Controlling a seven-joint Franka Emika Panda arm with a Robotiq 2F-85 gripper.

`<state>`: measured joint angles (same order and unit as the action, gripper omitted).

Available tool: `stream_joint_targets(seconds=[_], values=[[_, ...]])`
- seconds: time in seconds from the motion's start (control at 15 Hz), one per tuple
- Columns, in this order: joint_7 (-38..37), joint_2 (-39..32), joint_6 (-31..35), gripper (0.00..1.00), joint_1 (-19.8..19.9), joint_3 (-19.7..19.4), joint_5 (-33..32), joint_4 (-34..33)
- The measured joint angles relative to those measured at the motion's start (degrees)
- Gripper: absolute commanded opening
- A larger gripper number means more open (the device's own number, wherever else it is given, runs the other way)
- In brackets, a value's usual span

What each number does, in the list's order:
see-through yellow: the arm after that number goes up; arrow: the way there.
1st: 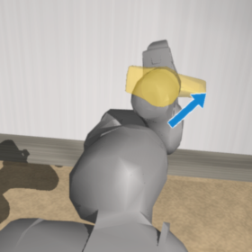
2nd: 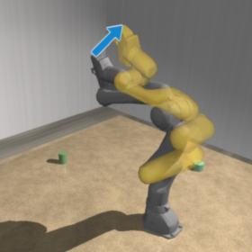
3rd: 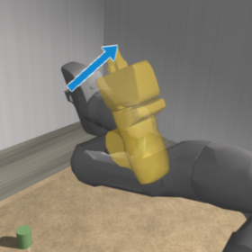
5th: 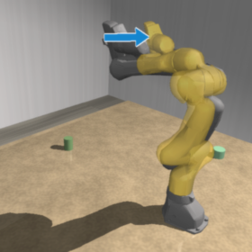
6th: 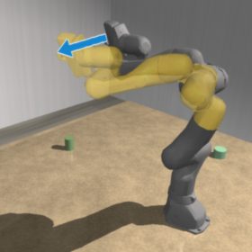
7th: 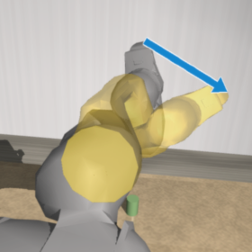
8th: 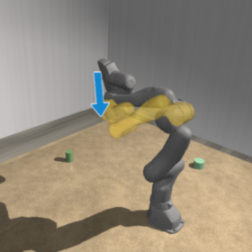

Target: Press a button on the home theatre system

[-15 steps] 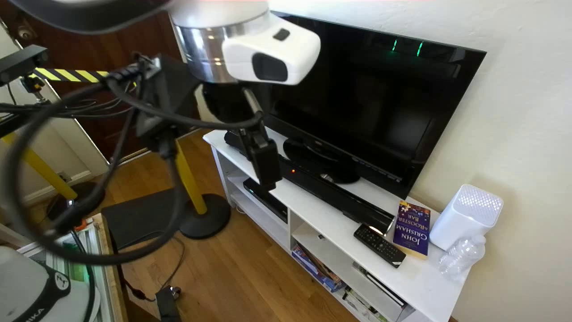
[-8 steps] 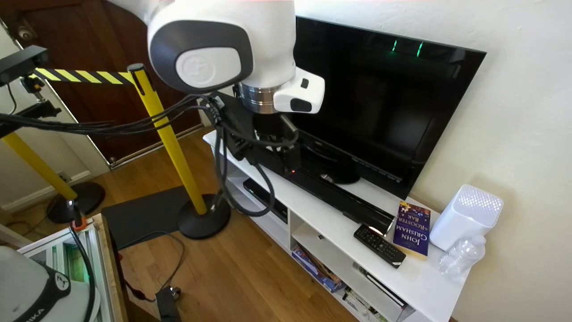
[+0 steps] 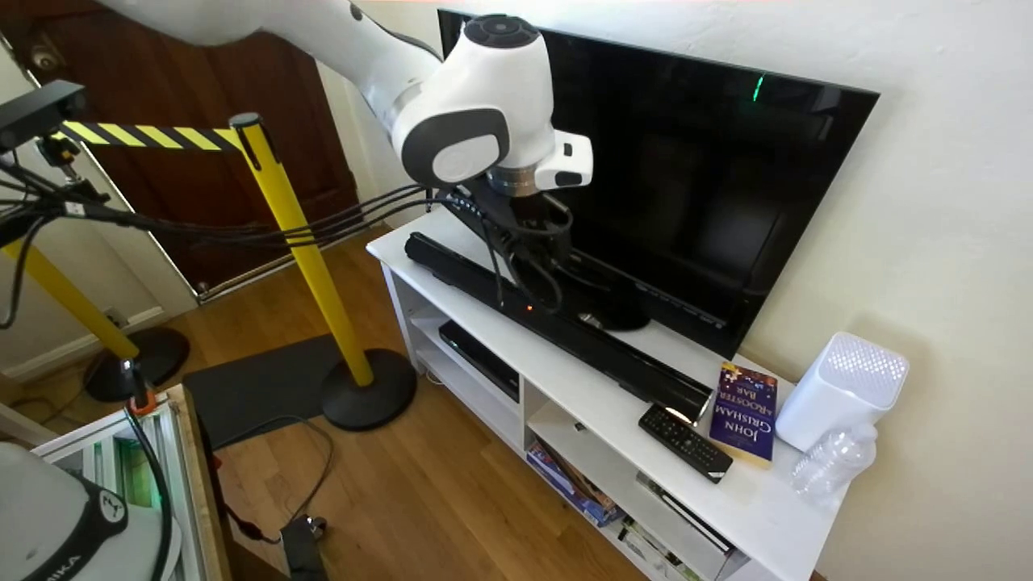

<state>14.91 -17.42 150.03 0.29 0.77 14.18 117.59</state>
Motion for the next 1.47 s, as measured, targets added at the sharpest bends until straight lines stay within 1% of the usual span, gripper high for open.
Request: stream_joint_targets(seconds=[0.27,1.0,1.2,1.4,1.47], values=[[-0.19,-7.36,5.49,1.00,0.53,1.41,-0.35,-7.12],[-0.23,-8.42,5.72,1.00,1.10,2.15,-0.88,-7.64],[-0.09,-11.01,5.58,1.00,1.19,2.55,-1.43,-8.97],[0.07,-15.26,5.16,1.00,1.46,3.13,-2.94,-12.22],[0.15,-16.79,5.16,0.95,1.62,3.35,-3.46,-13.60]])
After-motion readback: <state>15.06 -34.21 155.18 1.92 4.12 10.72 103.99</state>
